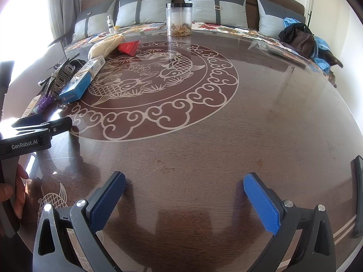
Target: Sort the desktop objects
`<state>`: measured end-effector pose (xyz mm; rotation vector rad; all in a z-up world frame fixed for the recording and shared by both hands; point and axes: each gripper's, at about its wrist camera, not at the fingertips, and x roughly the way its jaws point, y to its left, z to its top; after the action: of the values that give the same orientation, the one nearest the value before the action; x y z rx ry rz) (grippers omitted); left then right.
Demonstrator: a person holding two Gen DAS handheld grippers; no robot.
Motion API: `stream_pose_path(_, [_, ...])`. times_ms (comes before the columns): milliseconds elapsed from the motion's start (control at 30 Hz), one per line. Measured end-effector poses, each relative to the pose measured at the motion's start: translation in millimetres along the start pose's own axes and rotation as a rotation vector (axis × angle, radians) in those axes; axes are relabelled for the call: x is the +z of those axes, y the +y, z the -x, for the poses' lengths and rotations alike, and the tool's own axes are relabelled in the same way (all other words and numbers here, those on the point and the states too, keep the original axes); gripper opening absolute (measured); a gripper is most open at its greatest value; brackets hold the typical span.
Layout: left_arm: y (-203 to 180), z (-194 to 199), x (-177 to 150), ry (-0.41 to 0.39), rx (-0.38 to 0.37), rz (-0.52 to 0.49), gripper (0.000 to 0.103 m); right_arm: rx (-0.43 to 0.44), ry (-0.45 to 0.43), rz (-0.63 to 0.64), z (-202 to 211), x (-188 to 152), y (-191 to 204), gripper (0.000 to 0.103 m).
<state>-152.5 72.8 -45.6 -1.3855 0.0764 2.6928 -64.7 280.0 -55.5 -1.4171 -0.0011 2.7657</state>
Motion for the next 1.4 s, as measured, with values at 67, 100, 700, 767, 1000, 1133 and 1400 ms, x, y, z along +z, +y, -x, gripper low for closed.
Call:
stream_pose_path(67, [0.1, 0.4, -0.5, 0.000, 0.000, 0.000, 0.103, 0.000, 0.000, 0.000, 0.0, 0.0, 0.0, 0.103])
stream_pose_path(100, [0.1, 0.3, -0.3, 0.000, 0.000, 0.000, 0.103, 0.000, 0.000, 0.000, 0.0, 0.0, 0.0, 0.103])
stream_pose_path(700, [-0.1, -0.5, 0.1, 0.000, 0.000, 0.000, 0.103, 0.000, 0.000, 0.000, 0.2, -0.2, -0.2, 0.103])
stream_pose_path(767, [0.1, 0.3, -0.5, 0.000, 0.000, 0.000, 0.103, 0.000, 0.000, 0.000, 0.2, -0.2, -0.2, 0.103])
stream_pose_path(1000, [-0.2, 0.3, -0.5, 0.001, 0.002, 0.002, 0.103, 0.004, 0.001, 0.001, 0.2, -0.3, -0.6, 0.103])
stream_pose_path(1133, [-2.0, 9.2, -9.8, 0.071, -0.003, -0.004, 0.103, 0.004, 0.001, 0.001, 0.1, -0.4, -0.6, 0.103])
stream_pose_path(1400, [61.6, 73.4, -25.4, -0.012, -0.048, 0.120, 0.103, 0.004, 0.001, 0.001, 0.0, -0.3, -0.4, 0.103])
